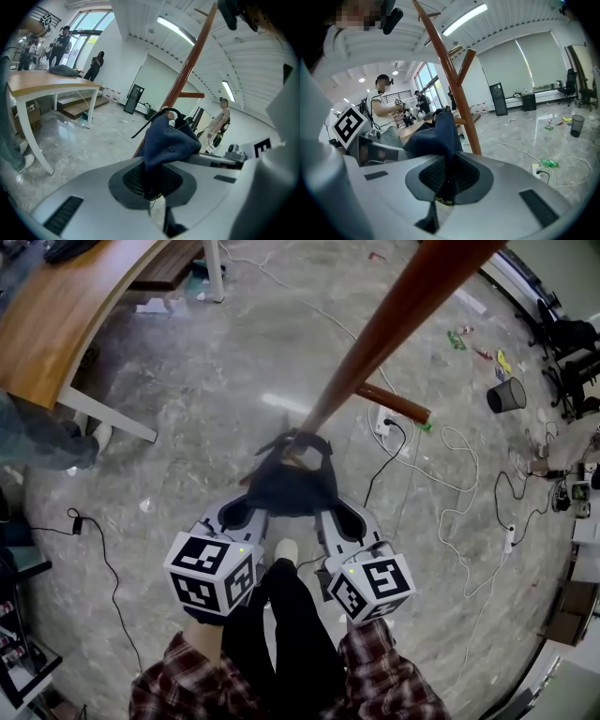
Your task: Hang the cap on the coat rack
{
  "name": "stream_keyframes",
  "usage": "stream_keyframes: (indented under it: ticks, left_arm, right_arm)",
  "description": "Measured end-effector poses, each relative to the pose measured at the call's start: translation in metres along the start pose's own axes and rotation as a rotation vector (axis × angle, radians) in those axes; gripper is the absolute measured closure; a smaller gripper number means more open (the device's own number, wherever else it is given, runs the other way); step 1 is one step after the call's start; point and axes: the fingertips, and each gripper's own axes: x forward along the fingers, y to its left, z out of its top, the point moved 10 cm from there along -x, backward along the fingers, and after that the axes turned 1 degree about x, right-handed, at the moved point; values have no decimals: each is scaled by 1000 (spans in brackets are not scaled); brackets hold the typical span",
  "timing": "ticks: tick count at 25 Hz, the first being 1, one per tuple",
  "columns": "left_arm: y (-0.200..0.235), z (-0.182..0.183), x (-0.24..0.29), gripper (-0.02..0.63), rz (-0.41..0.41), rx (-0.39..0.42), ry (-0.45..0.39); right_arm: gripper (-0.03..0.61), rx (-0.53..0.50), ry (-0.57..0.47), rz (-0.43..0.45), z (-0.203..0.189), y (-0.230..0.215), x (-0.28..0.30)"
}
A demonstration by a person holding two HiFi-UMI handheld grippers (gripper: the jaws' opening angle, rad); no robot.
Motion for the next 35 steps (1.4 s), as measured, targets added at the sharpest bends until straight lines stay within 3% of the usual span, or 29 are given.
stream_keyframes:
  ticks: [13, 21, 31, 35]
  left_arm:
    - [24, -7, 64, 592, -13, 49, 37]
    - [35, -1, 99, 592, -7, 22, 45]
    - [34, 2, 101, 592, 10, 13, 42]
    - [32, 3, 96, 587, 31, 57, 27]
  right_arm:
    - [552, -38, 26, -53, -21, -42, 41]
    - [552, -28, 43, -58, -19, -67, 64]
    - [551, -14, 56, -28, -18, -71, 67]
    - [519, -5, 51, 8, -18, -70, 66]
